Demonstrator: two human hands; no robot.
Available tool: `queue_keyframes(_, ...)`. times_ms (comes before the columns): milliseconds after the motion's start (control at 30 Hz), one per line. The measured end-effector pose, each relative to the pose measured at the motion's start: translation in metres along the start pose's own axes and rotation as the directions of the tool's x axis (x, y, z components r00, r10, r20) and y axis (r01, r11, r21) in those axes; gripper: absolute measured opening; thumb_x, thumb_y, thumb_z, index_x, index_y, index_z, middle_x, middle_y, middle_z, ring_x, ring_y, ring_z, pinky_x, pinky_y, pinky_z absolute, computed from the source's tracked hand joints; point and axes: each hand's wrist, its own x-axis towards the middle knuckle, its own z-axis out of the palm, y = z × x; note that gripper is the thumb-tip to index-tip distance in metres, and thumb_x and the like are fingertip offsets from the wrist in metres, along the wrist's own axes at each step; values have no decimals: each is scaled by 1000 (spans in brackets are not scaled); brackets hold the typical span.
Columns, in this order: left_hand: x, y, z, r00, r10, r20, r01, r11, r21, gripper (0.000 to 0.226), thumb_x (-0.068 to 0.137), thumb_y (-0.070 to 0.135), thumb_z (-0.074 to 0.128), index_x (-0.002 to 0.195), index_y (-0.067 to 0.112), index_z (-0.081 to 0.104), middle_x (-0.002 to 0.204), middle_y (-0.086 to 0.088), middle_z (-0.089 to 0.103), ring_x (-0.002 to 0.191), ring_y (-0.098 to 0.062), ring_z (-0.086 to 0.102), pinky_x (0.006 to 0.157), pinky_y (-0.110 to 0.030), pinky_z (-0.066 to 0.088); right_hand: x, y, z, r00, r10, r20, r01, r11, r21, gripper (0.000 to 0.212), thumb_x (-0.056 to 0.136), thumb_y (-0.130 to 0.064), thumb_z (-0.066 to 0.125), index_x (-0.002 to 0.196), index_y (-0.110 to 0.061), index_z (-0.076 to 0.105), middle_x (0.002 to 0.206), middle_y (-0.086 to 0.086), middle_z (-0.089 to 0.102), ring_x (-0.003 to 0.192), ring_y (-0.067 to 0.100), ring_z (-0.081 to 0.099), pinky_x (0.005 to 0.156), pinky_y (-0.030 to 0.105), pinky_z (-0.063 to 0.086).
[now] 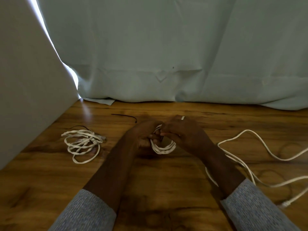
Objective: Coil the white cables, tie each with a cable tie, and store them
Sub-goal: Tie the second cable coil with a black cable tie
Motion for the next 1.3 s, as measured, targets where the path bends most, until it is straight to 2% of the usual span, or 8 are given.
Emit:
queue_keyframes(233,3,0,-10,994,-43,-99,37,997,-64,58,98,9,43,40,15,48,39,3,36,31,-4,24,43,-17,22,-2,-23,21,997,79,-9,-79,995,54,24,94,-17,58,108,-7,74,110,8,74,103,13,62,91,28,49)
queue_keyframes(333,5,1,-8,992,31,-119,-38,998,-53,50,97,6,40,49,12,49,41,1,37,29,-5,24,36,-13,26,2,-24,20,936,293,-194,-265,951,160,7,88,-16,75,94,-13,73,91,-3,70,79,1,60,72,19,48)
queue_keyframes(433,4,4,-6,990,67,-123,-74,996,-53,41,99,6,40,59,9,47,41,1,37,27,-5,23,34,-13,28,-3,-19,15,917,368,-156,-344,925,160,30,71,-24,90,94,-16,72,90,-12,68,78,-8,58,72,5,39)
queue_keyframes(633,4,2,-3,986,61,-152,-75,994,-85,43,100,9,40,58,9,49,42,1,37,28,-5,22,36,-15,24,-8,-9,24,982,182,51,-168,964,-205,17,87,-24,67,100,-31,73,103,-8,71,93,23,63,80,46,43)
queue_keyframes(733,3,2,-2,973,135,-188,-123,990,76,34,96,9,48,63,7,55,45,-2,40,29,-7,25,37,-16,28,-8,-6,25,941,323,-101,-318,946,61,16,87,-19,74,98,-30,76,109,-10,61,101,11,54,82,38,44)
queue_keyframes(900,-1,-4,6,926,358,-117,-287,871,398,28,98,18,56,76,13,72,50,-3,47,35,-8,37,44,-23,32,-5,-9,22,572,820,5,-555,383,738,18,79,-11,81,92,-23,80,116,0,70,116,-1,58,92,22,47)
queue_keyframes(1033,-5,0,7,920,392,18,-345,786,512,33,100,22,57,72,13,73,50,-4,47,40,-11,39,44,-23,35,-5,-16,14,486,842,236,-491,40,870,13,88,-5,71,100,-5,77,97,10,78,92,19,73,81,28,54)
queue_keyframes(1300,-8,-1,1,959,265,99,-281,849,448,29,101,25,55,87,3,68,52,-6,42,36,-8,35,45,-24,32,4,-20,11,494,858,144,-488,136,862,9,83,-2,76,87,-9,78,84,7,78,76,16,73,70,25,57)
